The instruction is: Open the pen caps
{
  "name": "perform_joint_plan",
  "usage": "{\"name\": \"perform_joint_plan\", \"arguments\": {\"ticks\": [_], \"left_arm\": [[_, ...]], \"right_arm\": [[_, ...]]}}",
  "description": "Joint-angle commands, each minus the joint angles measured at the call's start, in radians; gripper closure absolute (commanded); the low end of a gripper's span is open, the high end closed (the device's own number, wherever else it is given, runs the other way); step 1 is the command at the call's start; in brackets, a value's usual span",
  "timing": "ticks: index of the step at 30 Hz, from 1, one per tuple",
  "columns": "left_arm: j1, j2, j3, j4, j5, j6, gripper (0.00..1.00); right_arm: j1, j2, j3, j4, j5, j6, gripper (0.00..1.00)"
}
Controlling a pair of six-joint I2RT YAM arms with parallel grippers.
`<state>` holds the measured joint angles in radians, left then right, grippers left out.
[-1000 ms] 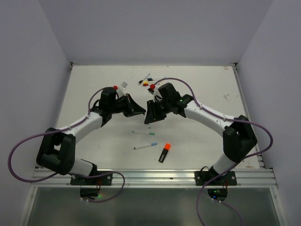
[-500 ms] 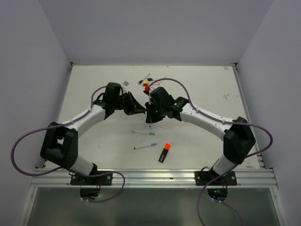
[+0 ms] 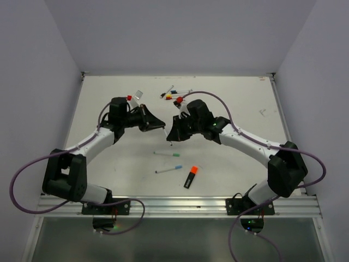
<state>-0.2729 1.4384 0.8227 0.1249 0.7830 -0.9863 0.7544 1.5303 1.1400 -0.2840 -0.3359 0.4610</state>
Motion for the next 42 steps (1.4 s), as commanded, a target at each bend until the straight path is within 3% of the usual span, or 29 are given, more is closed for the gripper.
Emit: {"name": "perform_joint_plan", "arguments": {"ticks": [1,4,8,9,12,15,21,31,42], "left_arm": [[0.107,-0.068,0.023,0.196,-0.016,0.078,1.00],[0.124,-0.070,0.030,0.116,-0.041,0.144,1.00],[0.141,-0.076,-0.033,0.219,-0.005,0.114,1.00],[0.141,-0.073,-0.021,0.194,-0.017,0.133,1.00],[0.141,-0.047,0.050,-0.154,-0.158,0.265,1.00],[0.141,-0.009,0.101,-0.388,-0.301,0.385,1.00],[0.139,0.080,0.139,-0.583,-0.471,0.547,1.00],[0.127,0.244,0.205,-0.554,-0.495,0.669,1.00],[0.116,0.327,0.208,-0.522,-0.441,0.689,1.00]], "right_arm": [[-0.036,-0.022,-0.072,-0.058,-0.294,0.060,1.00],[-0.058,-0.025,-0.094,-0.017,-0.325,0.088,1.00],[-0.072,-0.006,-0.114,0.048,-0.422,0.133,1.00],[-0.072,-0.006,-0.090,0.002,-0.325,0.113,1.00],[-0.082,0.001,-0.051,-0.121,-0.157,0.050,1.00],[-0.098,0.042,0.015,-0.278,-0.011,-0.001,1.00],[-0.151,0.131,0.071,-0.375,0.253,-0.025,1.00],[-0.246,0.339,0.211,-0.428,0.359,-0.033,1.00],[-0.333,0.393,0.159,-0.351,0.408,-0.085,1.00]]}}
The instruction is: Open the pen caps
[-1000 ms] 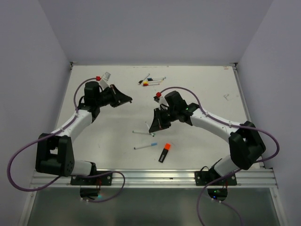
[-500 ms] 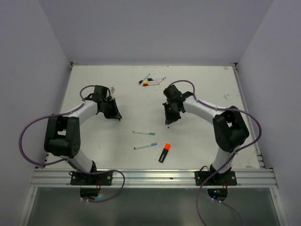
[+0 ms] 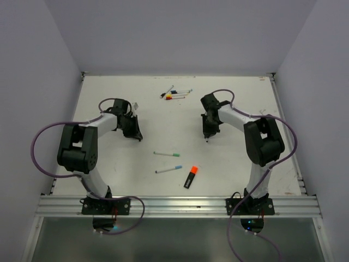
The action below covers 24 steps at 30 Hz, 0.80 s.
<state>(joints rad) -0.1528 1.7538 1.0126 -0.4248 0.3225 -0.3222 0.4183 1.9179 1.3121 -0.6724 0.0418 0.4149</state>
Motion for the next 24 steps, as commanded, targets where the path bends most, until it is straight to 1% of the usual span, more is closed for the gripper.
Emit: {"name": "perform_joint_plan", "arguments": {"ticks": [1,3,4,5,7,8,10,11,13,14,17,18,20,22,24], "left_arm": [[-0.004,0.019,0.020,0.027,0.018,0.026,0.99],[-0.004,0.021,0.024,0.024,0.010,0.026,0.95],[-0.004,0.019,0.026,0.023,0.009,0.029,0.93],[-0.004,0.021,0.032,0.020,0.000,0.031,0.86],[-0.002,0.023,0.037,0.014,-0.007,0.029,0.81],[-0.004,0.021,0.040,0.012,-0.017,0.029,0.75],[-0.002,0.023,0.041,0.004,-0.022,0.031,0.70],[-0.004,0.023,0.044,0.003,-0.036,0.029,0.65],[-0.004,0.012,0.044,0.000,-0.046,0.028,0.58],[-0.002,0.009,0.046,-0.003,-0.051,0.029,0.53],[-0.002,-0.011,0.052,-0.008,-0.057,0.025,0.47],[-0.002,-0.022,0.053,-0.012,-0.057,0.023,0.46],[-0.002,-0.036,0.052,-0.019,-0.053,0.015,0.43],[-0.004,-0.059,0.047,-0.020,-0.036,0.003,0.41],[-0.004,-0.091,0.035,-0.020,-0.023,-0.006,0.40]], "right_arm": [[0.002,0.010,-0.016,0.043,0.023,-0.047,0.97],[0.001,0.012,-0.025,0.063,0.015,-0.051,0.86],[-0.001,0.007,-0.033,0.074,0.004,-0.051,0.71],[-0.001,0.006,-0.037,0.083,-0.011,-0.053,0.64],[-0.003,-0.006,-0.050,0.096,-0.011,-0.050,0.56],[-0.003,-0.008,-0.053,0.097,-0.010,-0.048,0.50],[-0.003,-0.014,-0.051,0.094,-0.011,-0.048,0.46],[-0.003,-0.029,-0.054,0.096,-0.013,-0.050,0.44],[-0.003,-0.057,-0.054,0.082,-0.011,-0.051,0.41],[-0.003,-0.095,-0.056,0.074,-0.011,-0.050,0.39],[0.002,-0.172,-0.056,0.025,-0.019,-0.042,0.38],[0.007,-0.230,-0.057,0.007,-0.029,-0.048,0.37],[0.030,-0.287,-0.082,-0.052,-0.037,-0.059,0.36],[0.048,-0.362,-0.109,-0.105,-0.115,-0.056,0.36],[0.085,-0.432,-0.163,-0.140,-0.146,-0.044,0.35]]}}
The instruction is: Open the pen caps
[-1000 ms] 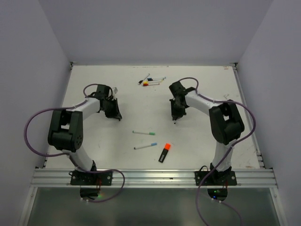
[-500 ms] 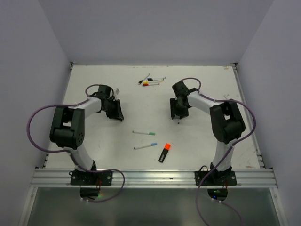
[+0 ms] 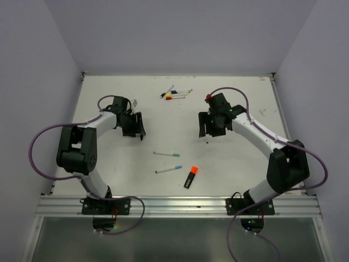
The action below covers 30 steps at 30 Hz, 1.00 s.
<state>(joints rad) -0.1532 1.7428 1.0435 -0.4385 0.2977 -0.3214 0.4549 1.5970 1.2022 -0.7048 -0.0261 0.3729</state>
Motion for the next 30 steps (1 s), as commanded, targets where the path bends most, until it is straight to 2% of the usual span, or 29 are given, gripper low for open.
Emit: {"name": "perform_joint_plan", "arguments": {"ticks": [1,4,10,17,22,30], "left_arm": [[-0.003,-0.092,0.001,-0.006,0.010,-0.018,0.40],[-0.003,-0.155,-0.022,-0.009,0.037,-0.042,0.39],[-0.012,-0.281,-0.072,-0.005,0.073,-0.116,0.39],[-0.078,-0.331,-0.140,0.017,0.073,-0.142,0.39],[-0.101,-0.361,-0.160,0.017,0.070,-0.153,0.39],[-0.111,-0.434,-0.204,-0.003,0.075,-0.137,0.39]], "right_arm": [[0.063,-0.133,-0.073,-0.113,-0.096,0.010,0.34],[0.139,-0.216,-0.191,-0.082,-0.192,0.136,0.33],[0.283,-0.310,-0.302,-0.027,-0.134,0.360,0.31],[0.389,-0.241,-0.354,0.007,-0.055,0.503,0.31],[0.427,-0.189,-0.385,0.096,-0.031,0.593,0.42],[0.478,-0.065,-0.349,0.145,0.023,0.638,0.44]]}}
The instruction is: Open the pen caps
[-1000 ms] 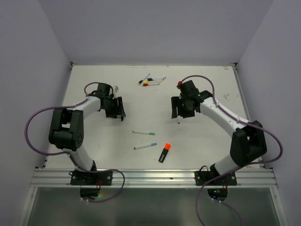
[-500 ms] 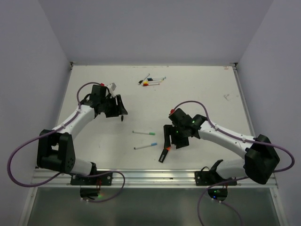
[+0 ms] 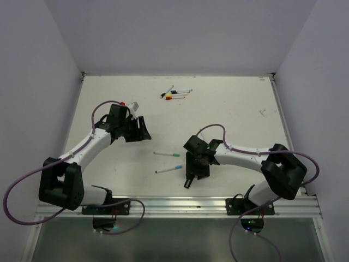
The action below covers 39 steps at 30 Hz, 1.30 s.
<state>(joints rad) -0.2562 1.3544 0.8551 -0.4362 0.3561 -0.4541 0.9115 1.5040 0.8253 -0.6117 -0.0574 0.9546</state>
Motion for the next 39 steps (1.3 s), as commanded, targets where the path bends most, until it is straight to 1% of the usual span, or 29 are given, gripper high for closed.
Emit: {"name": "perform_joint_plan", "arguments": {"ticks": [1,4,5,8,9,11,12,14,15,18,19,21,22,23,25,27,28,32,39], "left_arm": [[-0.008,-0.050,-0.022,-0.009,0.015,0.000,0.38],[-0.008,-0.057,-0.028,-0.010,0.023,0.009,0.38],[-0.008,-0.057,-0.027,-0.010,0.023,0.012,0.38],[-0.008,-0.060,-0.025,-0.009,0.029,0.020,0.38],[-0.008,-0.060,-0.025,-0.010,0.030,0.022,0.38],[-0.008,-0.063,-0.025,-0.009,0.037,0.025,0.38],[-0.008,-0.064,-0.024,-0.006,0.038,0.026,0.38],[-0.006,-0.063,-0.021,-0.003,0.056,0.031,0.38],[-0.006,-0.060,-0.018,-0.003,0.066,0.032,0.39],[-0.008,-0.060,-0.011,0.043,0.162,0.032,0.39],[-0.008,-0.060,-0.014,0.063,0.243,0.029,0.40],[-0.008,-0.069,-0.025,0.144,0.325,0.000,0.40],[-0.008,-0.070,-0.037,0.177,0.401,-0.014,0.40],[-0.009,-0.074,-0.045,0.241,0.434,-0.029,0.40],[-0.015,-0.078,-0.062,0.298,0.501,-0.076,0.39],[-0.029,-0.078,-0.077,0.394,0.538,-0.115,0.38],[-0.038,-0.078,-0.091,0.471,0.564,-0.161,0.37],[-0.081,-0.077,-0.116,0.545,0.551,-0.254,0.33],[-0.149,-0.049,-0.122,0.531,0.486,-0.314,0.31]], "right_arm": [[0.026,0.056,0.031,0.058,0.053,0.071,0.44],[0.053,0.102,0.057,0.067,0.054,0.087,0.47],[0.061,0.128,0.072,0.069,0.054,0.088,0.49],[0.099,0.168,0.103,0.056,0.056,0.093,0.63],[0.115,0.176,0.109,0.041,0.074,0.095,0.74],[0.127,0.183,0.123,0.024,0.096,0.093,0.82],[0.138,0.183,0.126,0.003,0.105,0.090,0.92],[0.141,0.171,0.132,-0.022,0.142,0.075,1.00],[0.142,0.148,0.135,-0.043,0.158,0.067,1.00],[0.141,0.090,0.161,-0.097,0.209,0.001,1.00],[0.139,0.070,0.169,-0.105,0.217,-0.043,1.00],[0.136,0.033,0.202,-0.111,0.241,-0.100,1.00],[0.129,-0.005,0.210,-0.100,0.229,-0.158,1.00],[0.116,-0.019,0.222,-0.091,0.208,-0.183,1.00],[0.076,-0.050,0.225,-0.048,0.114,-0.233,1.00],[0.035,-0.077,0.233,-0.019,0.036,-0.260,1.00],[0.023,-0.082,0.242,-0.013,0.019,-0.281,1.00],[-0.017,-0.087,0.267,-0.008,-0.035,-0.320,1.00],[-0.031,-0.076,0.282,0.030,-0.081,-0.336,1.00]]}}
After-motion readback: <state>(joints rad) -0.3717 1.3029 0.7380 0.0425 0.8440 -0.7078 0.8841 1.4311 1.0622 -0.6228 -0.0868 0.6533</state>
